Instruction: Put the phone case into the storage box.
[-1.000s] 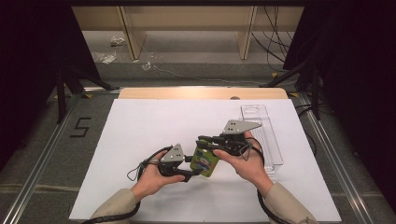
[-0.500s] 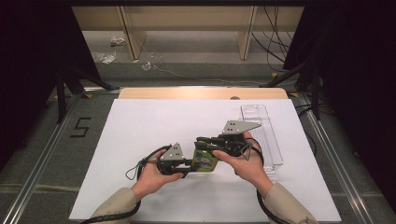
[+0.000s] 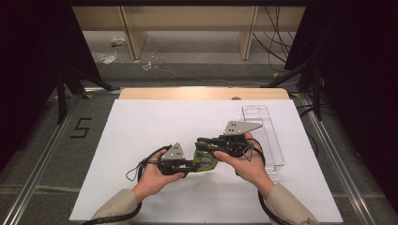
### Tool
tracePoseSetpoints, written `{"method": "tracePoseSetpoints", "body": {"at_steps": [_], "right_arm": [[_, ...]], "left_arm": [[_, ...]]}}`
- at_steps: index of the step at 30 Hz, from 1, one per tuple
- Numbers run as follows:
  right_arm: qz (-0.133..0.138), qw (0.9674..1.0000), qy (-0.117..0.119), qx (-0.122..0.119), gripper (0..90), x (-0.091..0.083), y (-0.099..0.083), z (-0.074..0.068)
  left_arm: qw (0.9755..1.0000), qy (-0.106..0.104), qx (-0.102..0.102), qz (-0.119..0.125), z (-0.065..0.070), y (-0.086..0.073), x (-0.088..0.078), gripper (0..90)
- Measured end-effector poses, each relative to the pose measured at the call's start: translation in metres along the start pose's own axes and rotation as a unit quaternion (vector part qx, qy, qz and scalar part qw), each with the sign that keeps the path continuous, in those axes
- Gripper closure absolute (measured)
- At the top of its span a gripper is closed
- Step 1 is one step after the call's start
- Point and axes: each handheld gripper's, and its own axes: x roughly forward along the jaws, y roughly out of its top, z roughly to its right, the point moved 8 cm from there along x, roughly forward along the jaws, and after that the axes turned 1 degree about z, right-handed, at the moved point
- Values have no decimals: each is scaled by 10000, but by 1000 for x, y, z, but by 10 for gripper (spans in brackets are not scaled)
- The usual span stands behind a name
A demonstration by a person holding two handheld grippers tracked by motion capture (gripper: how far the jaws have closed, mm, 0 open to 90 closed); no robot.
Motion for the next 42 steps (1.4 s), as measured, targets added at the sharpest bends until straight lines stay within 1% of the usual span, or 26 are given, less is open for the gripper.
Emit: {"method": "tracePoseSetpoints", "body": {"at_steps": [16, 19, 24, 26, 29, 30, 32, 33, 36, 38, 42], "right_arm": [[33, 10000, 46, -52, 776, -1, 0, 1], [75, 9999, 55, -44, 766, -1, 1, 1], [133, 9998, 23, -151, 736, -2, 1, 4], [167, 9996, -36, -215, 688, -3, 2, 6], [231, 9993, -177, -240, 555, -2, 2, 11], [267, 9990, -263, -245, 506, -2, 2, 13], [370, 9981, -431, -252, 395, -3, 3, 17], [405, 9974, -543, -265, 340, -3, 4, 19], [541, 9953, -770, -245, 221, -5, 6, 22], [642, 9937, -889, -211, 171, -5, 8, 25], [751, 9913, -1077, -134, 135, -6, 7, 27]], "left_arm": [[10000, 5, -32, 9, 0, 0, 0, 773], [10000, -9, -56, 6, 0, 0, 0, 773], [9999, -64, -95, 27, 2, 1, 1, 773], [9999, -54, -102, 30, 2, 1, 1, 773], [9999, 13, -117, 44, 1, 1, 1, 773], [9999, 25, -123, 47, 1, 2, 1, 773], [9997, 98, -222, 99, -1, 2, 0, 773], [9996, 136, -238, 110, -3, 2, 0, 773], [9989, 280, -334, 171, -7, 3, -3, 773], [9983, 381, -390, 198, -9, 4, -4, 773], [9967, 540, -542, 265, -12, 5, -5, 773]]}}
